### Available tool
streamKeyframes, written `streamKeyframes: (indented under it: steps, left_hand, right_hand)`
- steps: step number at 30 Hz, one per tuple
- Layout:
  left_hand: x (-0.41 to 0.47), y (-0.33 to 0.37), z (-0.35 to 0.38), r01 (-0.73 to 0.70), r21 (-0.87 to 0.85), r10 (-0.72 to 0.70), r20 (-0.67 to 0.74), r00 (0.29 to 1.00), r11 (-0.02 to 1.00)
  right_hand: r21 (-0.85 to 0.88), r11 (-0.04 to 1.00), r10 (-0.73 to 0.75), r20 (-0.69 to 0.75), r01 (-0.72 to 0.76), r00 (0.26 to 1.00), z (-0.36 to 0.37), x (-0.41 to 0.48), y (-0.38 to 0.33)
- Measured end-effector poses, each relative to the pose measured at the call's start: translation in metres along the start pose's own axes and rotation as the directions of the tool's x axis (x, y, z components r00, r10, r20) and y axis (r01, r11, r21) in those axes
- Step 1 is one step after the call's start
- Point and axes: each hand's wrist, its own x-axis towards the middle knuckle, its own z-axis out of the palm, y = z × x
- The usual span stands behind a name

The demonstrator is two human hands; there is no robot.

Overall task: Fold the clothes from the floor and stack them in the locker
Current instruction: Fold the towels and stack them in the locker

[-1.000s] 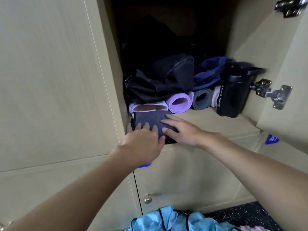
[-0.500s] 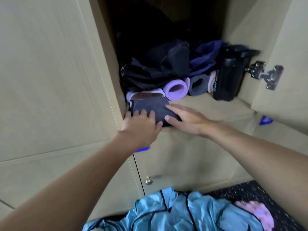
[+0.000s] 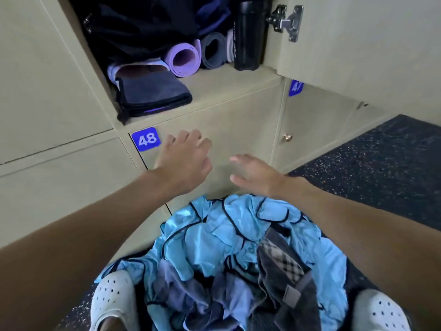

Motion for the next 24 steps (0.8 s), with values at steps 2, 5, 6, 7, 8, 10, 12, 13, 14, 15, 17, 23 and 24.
streamKeyframes:
  steps: [2, 5, 6, 7, 8, 10, 12, 13, 14, 15, 17, 23, 24]
  left_hand:
    - [-0.012, 0.02, 0.019, 0.007, -0.101, 0.005, 0.12, 0.993, 0.995]
    - [-0.035, 0.059, 0.059, 0.072, -0.308, 0.016, 0.275, 0.961, 0.949]
    - [-0.044, 0.074, 0.075, 0.086, -0.353, 0.029, 0.309, 0.951, 0.932]
    - [-0.055, 0.089, 0.092, 0.1, -0.386, 0.046, 0.352, 0.935, 0.917]
    - [-0.065, 0.104, 0.109, 0.116, -0.415, 0.066, 0.4, 0.914, 0.902]
    - [-0.083, 0.132, 0.139, 0.156, -0.465, 0.11, 0.495, 0.862, 0.872]
    - [-0.095, 0.156, 0.169, 0.198, -0.51, 0.139, 0.549, 0.824, 0.837]
    - [-0.1, 0.167, 0.182, 0.227, -0.523, 0.139, 0.569, 0.811, 0.821]
    - [-0.104, 0.176, 0.193, 0.261, -0.536, 0.127, 0.583, 0.803, 0.803]
    - [-0.106, 0.184, 0.202, 0.308, -0.552, 0.111, 0.598, 0.794, 0.775]
    - [-0.11, 0.198, 0.213, 0.422, -0.608, 0.064, 0.616, 0.785, 0.672]
    - [-0.108, 0.212, 0.226, 0.635, -0.733, -0.117, 0.627, 0.77, 0.246]
    - [-0.108, 0.212, 0.225, 0.626, -0.742, -0.124, 0.616, 0.778, 0.24]
  right_hand:
    - [0.006, 0.995, 0.096, 0.058, -0.096, 0.994, 0.025, -0.031, 0.024]
    - [0.037, 0.964, 0.258, 0.139, -0.265, 0.956, 0.06, -0.08, 0.061]
    - [0.044, 0.949, 0.301, 0.162, -0.311, 0.94, 0.071, -0.095, 0.073]
    - [0.045, 0.936, 0.336, 0.176, -0.349, 0.925, 0.081, -0.109, 0.086]
    - [0.039, 0.922, 0.372, 0.184, -0.385, 0.91, 0.09, -0.123, 0.099]
    - [0.036, 0.882, 0.455, 0.199, -0.47, 0.868, 0.107, -0.149, 0.12]
    - [0.069, 0.845, 0.508, 0.205, -0.53, 0.837, 0.122, -0.171, 0.136]
    - [0.091, 0.829, 0.525, 0.208, -0.551, 0.825, 0.128, -0.18, 0.142]
    - [0.113, 0.817, 0.536, 0.21, -0.565, 0.818, 0.135, -0.187, 0.146]
    - [0.131, 0.808, 0.544, 0.208, -0.574, 0.813, 0.141, -0.192, 0.149]
    - [0.153, 0.802, 0.551, 0.186, -0.578, 0.814, 0.151, -0.198, 0.151]
    - [0.22, 0.791, 0.57, 0.076, -0.571, 0.818, 0.157, -0.193, 0.148]
    - [0.214, 0.797, 0.567, 0.061, -0.566, 0.822, 0.154, -0.193, 0.147]
